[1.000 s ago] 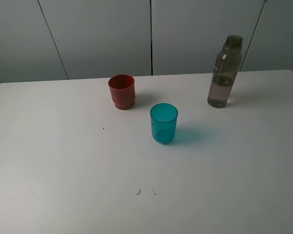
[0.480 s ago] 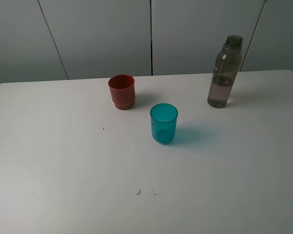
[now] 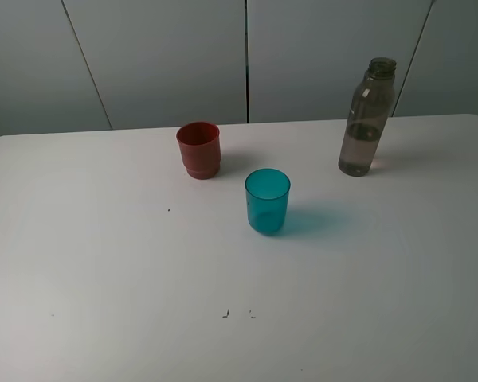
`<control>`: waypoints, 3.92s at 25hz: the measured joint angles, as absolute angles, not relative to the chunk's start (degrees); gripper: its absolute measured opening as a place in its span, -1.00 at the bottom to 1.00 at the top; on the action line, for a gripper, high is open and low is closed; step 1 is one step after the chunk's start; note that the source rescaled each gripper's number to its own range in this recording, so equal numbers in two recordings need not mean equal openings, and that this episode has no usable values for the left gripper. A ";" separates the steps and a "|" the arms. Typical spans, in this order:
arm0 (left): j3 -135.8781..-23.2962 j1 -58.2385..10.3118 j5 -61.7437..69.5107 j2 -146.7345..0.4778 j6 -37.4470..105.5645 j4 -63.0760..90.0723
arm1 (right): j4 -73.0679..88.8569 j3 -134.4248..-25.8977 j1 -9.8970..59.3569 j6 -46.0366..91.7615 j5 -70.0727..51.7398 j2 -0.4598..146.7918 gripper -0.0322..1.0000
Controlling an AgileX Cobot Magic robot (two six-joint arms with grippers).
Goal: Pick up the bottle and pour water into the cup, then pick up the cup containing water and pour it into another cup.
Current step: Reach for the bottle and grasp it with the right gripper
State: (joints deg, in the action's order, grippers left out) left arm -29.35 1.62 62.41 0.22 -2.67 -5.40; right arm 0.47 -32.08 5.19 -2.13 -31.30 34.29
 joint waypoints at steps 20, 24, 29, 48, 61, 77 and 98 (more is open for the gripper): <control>-29.35 1.62 62.41 0.22 -2.67 -5.40 | 0.92 -20.59 9.09 2.24 16.42 77.65 0.99; -29.35 1.62 62.41 0.22 -2.67 -5.40 | -1.61 -20.59 9.09 -1.39 26.88 85.38 0.99; -29.35 1.62 62.41 0.22 -2.67 -5.40 | -5.38 -20.59 9.09 -3.42 42.09 95.64 0.99; -29.35 1.62 62.41 0.22 -2.47 -5.40 | -3.37 -35.07 9.09 -3.54 50.23 115.21 0.99; -29.35 1.62 62.41 0.22 -2.35 -5.40 | 1.00 -42.73 9.09 -3.54 50.54 120.22 0.99; -29.35 1.62 62.41 0.22 -2.57 -5.40 | 3.98 -46.78 9.09 -0.59 50.31 121.39 0.99; -29.35 1.62 62.41 0.22 -2.57 -5.40 | 4.31 -47.55 8.25 -2.07 49.40 122.63 0.99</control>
State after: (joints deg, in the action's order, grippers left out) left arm -29.35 1.62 62.41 0.22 -2.57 -5.40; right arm 4.31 -47.55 8.25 -2.07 49.40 122.63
